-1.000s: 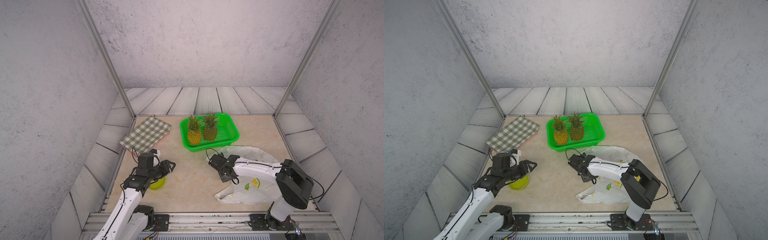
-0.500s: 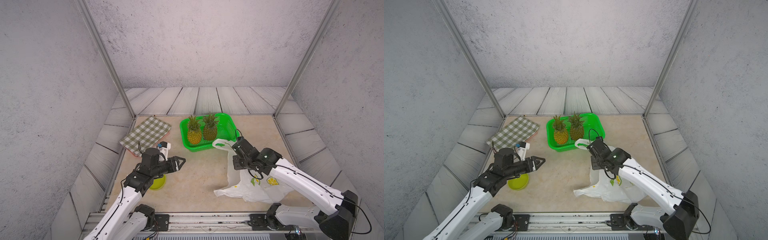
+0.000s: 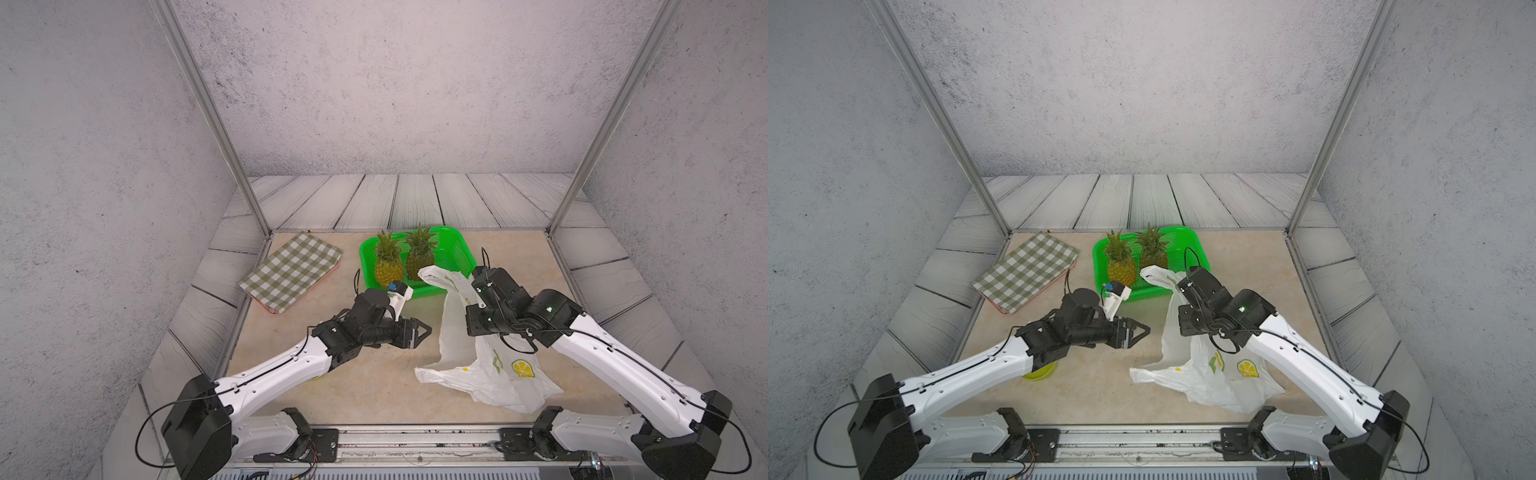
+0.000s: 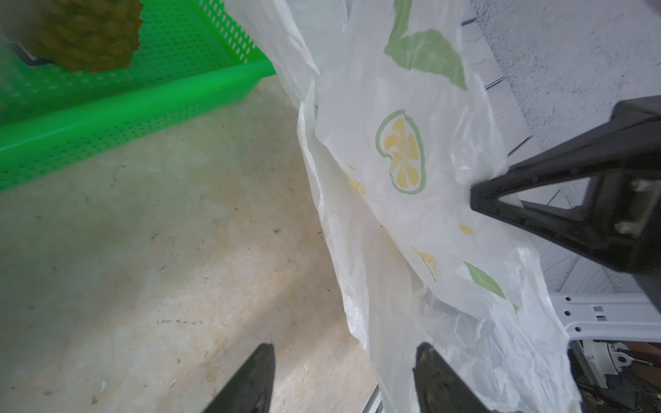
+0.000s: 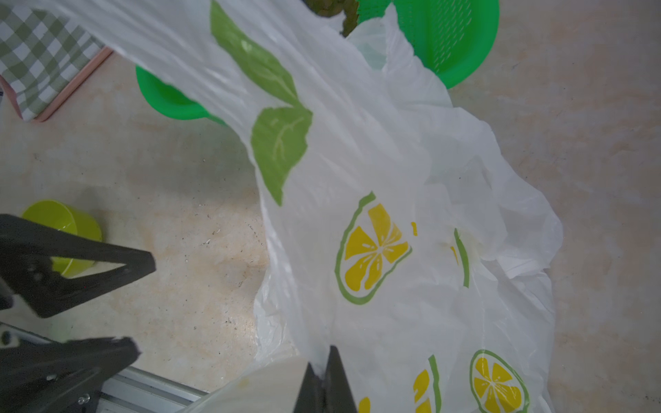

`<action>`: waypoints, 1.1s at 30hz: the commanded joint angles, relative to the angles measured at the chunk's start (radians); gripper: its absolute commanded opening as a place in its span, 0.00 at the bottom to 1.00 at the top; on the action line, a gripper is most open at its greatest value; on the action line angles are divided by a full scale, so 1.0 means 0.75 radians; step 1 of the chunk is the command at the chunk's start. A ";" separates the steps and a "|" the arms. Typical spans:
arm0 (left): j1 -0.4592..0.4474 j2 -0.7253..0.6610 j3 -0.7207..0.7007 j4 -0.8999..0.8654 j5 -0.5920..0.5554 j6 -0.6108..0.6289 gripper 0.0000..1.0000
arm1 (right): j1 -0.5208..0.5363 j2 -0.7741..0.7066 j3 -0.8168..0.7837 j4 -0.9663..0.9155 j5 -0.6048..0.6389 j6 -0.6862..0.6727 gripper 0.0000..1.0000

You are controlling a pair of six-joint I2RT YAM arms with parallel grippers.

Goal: Place the pineapple into a plastic bag & tie a knot
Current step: Open the plastic bag at the center of the board.

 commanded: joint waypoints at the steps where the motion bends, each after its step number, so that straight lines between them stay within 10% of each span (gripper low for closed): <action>1: -0.017 0.087 0.036 0.129 -0.035 0.009 0.65 | -0.003 -0.026 0.039 -0.004 -0.064 0.018 0.00; 13: -0.045 0.392 0.141 0.261 0.040 -0.068 0.69 | -0.002 -0.046 0.065 0.008 -0.118 0.022 0.00; 15: -0.047 0.431 0.155 0.267 0.047 -0.081 0.61 | -0.003 -0.056 0.068 0.008 -0.120 0.022 0.00; 20: -0.041 0.456 0.191 0.124 -0.003 -0.043 0.03 | -0.049 -0.097 0.131 -0.081 -0.027 -0.011 0.00; 33: 0.157 0.284 0.043 -0.176 -0.135 0.115 0.00 | -0.344 -0.249 0.390 -0.316 0.172 -0.100 0.00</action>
